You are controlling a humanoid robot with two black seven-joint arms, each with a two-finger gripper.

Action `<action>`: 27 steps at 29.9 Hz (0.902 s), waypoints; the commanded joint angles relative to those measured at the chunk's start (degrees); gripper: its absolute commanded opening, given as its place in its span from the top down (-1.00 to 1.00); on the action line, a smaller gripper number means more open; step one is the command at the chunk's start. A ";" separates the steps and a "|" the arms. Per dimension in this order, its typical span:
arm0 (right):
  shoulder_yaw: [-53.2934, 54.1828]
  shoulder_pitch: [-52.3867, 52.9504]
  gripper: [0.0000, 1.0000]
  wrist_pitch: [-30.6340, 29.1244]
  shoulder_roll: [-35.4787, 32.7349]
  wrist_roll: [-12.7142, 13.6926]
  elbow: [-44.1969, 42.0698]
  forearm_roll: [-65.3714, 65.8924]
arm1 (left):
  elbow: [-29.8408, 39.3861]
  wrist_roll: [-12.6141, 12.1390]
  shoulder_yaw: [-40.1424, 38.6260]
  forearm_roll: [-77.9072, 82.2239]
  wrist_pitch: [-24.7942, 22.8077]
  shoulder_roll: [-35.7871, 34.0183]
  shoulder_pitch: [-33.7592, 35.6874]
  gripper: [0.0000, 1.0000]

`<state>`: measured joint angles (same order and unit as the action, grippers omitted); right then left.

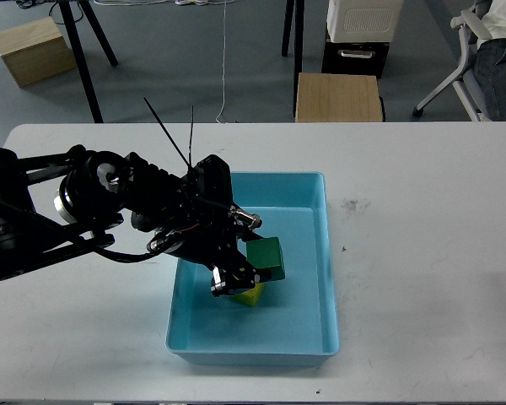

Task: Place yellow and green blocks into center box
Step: 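Set the green cube on the yellow cube and open the left gripper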

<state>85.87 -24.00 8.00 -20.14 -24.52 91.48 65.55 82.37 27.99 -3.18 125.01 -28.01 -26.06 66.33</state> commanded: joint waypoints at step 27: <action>-0.88 1.06 -0.97 -0.35 0.45 -3.48 0.45 -0.33 | 3.32 0.01 -5.94 -16.00 0.01 -6.81 -1.21 -1.00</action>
<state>85.30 -23.42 7.92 -19.80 -27.71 91.65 65.34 82.62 27.99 -6.41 116.27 -28.00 -31.16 64.86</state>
